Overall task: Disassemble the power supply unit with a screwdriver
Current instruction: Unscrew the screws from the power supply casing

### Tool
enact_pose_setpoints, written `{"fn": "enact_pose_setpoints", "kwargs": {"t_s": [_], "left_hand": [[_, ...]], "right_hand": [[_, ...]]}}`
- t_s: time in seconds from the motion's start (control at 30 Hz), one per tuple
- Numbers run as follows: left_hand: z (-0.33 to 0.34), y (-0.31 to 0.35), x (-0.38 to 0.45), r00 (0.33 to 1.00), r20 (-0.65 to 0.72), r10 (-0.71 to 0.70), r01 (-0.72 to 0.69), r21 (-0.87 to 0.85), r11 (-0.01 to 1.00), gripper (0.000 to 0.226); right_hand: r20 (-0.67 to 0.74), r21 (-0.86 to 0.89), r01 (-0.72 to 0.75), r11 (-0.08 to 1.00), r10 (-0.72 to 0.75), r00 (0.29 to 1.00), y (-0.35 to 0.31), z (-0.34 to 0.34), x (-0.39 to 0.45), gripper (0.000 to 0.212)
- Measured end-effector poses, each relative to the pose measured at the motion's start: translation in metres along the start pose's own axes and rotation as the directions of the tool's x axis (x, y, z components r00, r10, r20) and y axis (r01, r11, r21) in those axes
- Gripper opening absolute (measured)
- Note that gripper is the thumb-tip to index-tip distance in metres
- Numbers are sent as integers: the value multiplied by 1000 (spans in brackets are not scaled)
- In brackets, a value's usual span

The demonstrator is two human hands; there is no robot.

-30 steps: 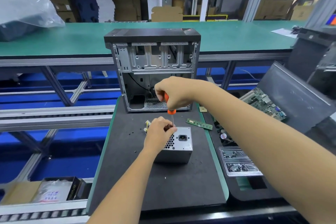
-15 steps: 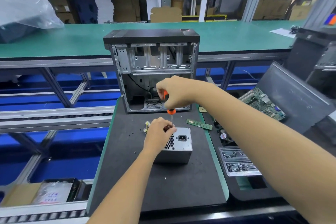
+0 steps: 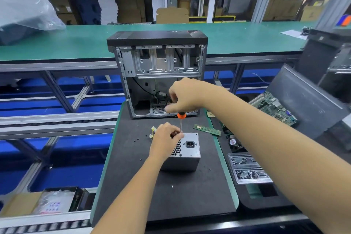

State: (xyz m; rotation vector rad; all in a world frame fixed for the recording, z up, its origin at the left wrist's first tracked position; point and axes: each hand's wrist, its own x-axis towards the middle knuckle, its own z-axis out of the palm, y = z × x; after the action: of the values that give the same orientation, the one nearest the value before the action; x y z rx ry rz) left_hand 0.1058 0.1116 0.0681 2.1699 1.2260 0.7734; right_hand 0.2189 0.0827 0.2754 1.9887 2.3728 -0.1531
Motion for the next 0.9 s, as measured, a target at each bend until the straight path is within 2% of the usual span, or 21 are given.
{"fn": "enact_pose_setpoints", "kwargs": {"t_s": [0.03, 0.1, 0.17, 0.23, 0.3, 0.37, 0.43, 0.53, 0.6, 0.73, 0.8, 0.9], "left_hand": [[0, 0, 0, 1000, -2, 4, -4, 4, 1000, 5], [0, 0, -1, 1000, -5, 9, -8, 9, 1000, 5], [0, 0, 0, 1000, -7, 6, -6, 7, 1000, 5], [0, 0, 0, 1000, -3, 4, -4, 4, 1000, 5], [0, -1, 0, 1000, 1, 7, -7, 3, 1000, 5], [0, -1, 0, 1000, 1, 9, -9, 3, 1000, 5], [0, 0, 0, 1000, 1, 10, -10, 9, 1000, 5], [0, 0, 0, 1000, -4, 14, -13, 31, 999, 5], [0, 0, 0, 1000, -7, 16, -15, 28, 999, 5], [0, -1, 0, 1000, -5, 18, -18, 19, 1000, 5], [0, -1, 0, 1000, -3, 13, -13, 11, 1000, 5], [0, -1, 0, 1000, 0, 12, -12, 6, 1000, 5]], "right_hand": [[-32, -73, -59, 996, 57, 998, 1, 0, 1, 40], [-61, -133, -102, 986, 95, 994, 2, 0, 2, 42], [7, -71, -30, 997, 31, 999, 5, -1, 4, 32], [50, 25, 64, 998, -65, 997, 6, -3, 1, 10], [73, 101, 111, 989, -118, 990, 5, -6, -3, 22], [71, 115, 110, 987, -118, 990, 3, -5, -4, 24], [57, 19, 81, 997, -81, 995, 1, -3, -4, 22], [41, -147, -38, 988, 44, 998, -1, -4, -2, 46], [63, -95, -47, 994, 53, 997, -2, -4, 1, 44], [61, 16, 89, 996, -89, 994, 1, 0, 2, 12], [44, 78, 145, 986, -149, 988, 2, -2, -1, 20], [40, 154, 152, 976, -160, 986, 5, -5, -3, 26]]}}
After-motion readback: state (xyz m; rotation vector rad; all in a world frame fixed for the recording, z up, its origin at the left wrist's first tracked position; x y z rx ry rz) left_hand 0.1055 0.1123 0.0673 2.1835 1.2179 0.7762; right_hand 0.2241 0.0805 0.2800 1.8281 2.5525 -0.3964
